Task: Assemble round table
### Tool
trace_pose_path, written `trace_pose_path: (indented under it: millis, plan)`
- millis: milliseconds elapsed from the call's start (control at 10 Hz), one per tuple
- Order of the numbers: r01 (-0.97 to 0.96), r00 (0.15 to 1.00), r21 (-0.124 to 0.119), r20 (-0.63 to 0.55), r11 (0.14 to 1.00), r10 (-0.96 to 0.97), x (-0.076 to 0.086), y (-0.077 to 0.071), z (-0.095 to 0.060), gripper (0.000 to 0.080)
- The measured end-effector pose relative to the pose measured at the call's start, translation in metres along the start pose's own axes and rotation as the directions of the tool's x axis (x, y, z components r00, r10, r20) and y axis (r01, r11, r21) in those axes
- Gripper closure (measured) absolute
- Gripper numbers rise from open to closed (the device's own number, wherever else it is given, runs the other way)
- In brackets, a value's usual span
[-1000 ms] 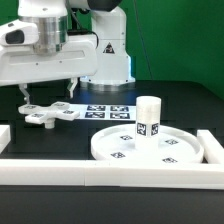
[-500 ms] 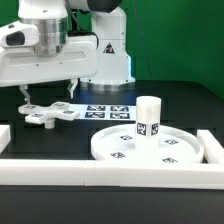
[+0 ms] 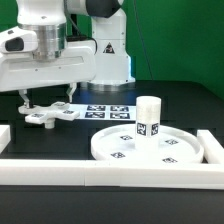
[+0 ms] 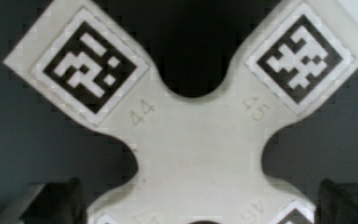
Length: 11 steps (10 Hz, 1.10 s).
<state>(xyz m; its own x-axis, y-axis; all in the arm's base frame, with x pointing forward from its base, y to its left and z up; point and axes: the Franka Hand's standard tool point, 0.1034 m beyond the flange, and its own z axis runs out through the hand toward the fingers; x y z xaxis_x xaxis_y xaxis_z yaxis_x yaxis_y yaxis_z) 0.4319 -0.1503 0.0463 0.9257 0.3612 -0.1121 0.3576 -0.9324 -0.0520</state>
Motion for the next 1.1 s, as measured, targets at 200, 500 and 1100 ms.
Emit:
trace_pose_path:
  millis: [200,500,1100]
  plan:
    - [0.001,1.0,0.005,0.009,1.0,-0.001,-0.002,-0.001,0.005,0.015]
    - [0.006,1.0,0.01,0.018,1.0,-0.007,-0.004,-0.002,0.01,0.015]
    - [0.035,0.999,0.016,0.028,0.999,-0.035,-0.007,-0.004,0.018,0.015]
